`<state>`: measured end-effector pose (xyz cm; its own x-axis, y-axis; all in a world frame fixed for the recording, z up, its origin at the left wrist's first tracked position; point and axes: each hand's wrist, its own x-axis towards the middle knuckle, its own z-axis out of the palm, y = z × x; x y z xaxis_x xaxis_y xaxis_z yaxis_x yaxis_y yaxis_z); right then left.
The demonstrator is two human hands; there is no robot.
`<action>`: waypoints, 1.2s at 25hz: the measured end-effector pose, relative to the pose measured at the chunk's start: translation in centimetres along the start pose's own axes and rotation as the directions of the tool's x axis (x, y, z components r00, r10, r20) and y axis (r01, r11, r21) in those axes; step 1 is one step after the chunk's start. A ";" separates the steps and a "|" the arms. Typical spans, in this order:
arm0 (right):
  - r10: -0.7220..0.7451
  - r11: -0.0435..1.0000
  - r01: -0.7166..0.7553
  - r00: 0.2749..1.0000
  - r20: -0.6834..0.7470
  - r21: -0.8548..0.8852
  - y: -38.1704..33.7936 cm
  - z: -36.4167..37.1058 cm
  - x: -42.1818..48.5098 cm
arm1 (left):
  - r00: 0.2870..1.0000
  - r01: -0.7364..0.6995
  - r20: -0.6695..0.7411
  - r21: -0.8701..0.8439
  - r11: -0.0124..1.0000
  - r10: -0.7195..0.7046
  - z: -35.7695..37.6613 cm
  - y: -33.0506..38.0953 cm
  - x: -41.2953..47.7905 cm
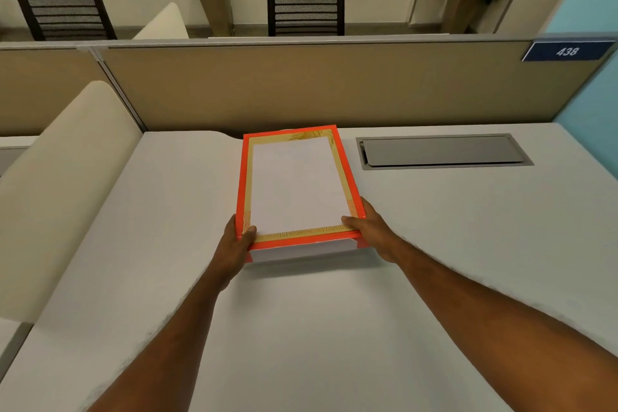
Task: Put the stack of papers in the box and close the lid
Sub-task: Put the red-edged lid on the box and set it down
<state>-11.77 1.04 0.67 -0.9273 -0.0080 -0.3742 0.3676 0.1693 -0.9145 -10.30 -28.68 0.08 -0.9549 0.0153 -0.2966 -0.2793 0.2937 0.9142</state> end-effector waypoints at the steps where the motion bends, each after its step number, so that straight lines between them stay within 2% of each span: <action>1: -0.009 1.000 0.009 1.000 -0.008 -0.012 0.4 0.1 -0.1 | 1.000 0.001 -0.007 0.026 1.000 -0.001 0.2 -0.2 0.0; 6: -0.046 0.998 0.045 0.999 -0.025 -0.040 2.2 0.3 -0.4 | 0.998 0.006 -0.055 0.061 0.998 -0.003 0.8 -1.4 0.1; 13: -0.010 0.994 0.005 0.999 -0.047 -0.111 3.5 0.9 -0.3 | 0.993 0.028 -0.119 0.183 0.983 -0.006 1.2 -2.9 0.9; 15: -0.006 0.986 -0.004 0.998 -0.060 -0.165 3.7 0.9 -0.3 | 0.988 0.016 -0.150 0.247 0.969 0.022 1.3 -3.3 1.2; 20: -0.102 0.958 0.081 0.993 -0.065 -0.275 4.6 1.0 -0.7 | 0.987 -0.008 -0.148 0.328 0.945 0.059 1.5 -3.7 1.4; 23: -0.163 0.883 0.086 0.978 -0.129 -0.462 4.3 0.4 -0.1 | 0.985 0.017 -0.165 0.348 0.937 0.044 0.7 -3.4 1.7; 25: -0.227 0.846 0.121 0.963 -0.146 -0.520 2.8 -0.2 1.0 | 0.980 -0.023 -0.167 0.430 0.902 0.105 -0.1 -2.2 2.9; 28: -0.298 0.754 0.200 0.953 -0.054 -0.626 -0.4 -0.4 4.3 | 0.972 -0.163 -0.043 0.590 0.790 0.233 -0.5 0.6 6.4; 30: -0.295 0.698 0.229 0.955 0.018 -0.678 -2.8 -0.4 7.0 | 0.976 -0.184 0.040 0.671 0.718 0.213 -0.2 2.8 9.1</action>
<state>-19.35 0.94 0.65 -0.9930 -0.0754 -0.0905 -0.0032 0.7850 -0.6195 -19.82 -27.93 0.01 -0.9876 0.1158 -0.1056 0.0434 0.8494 0.5260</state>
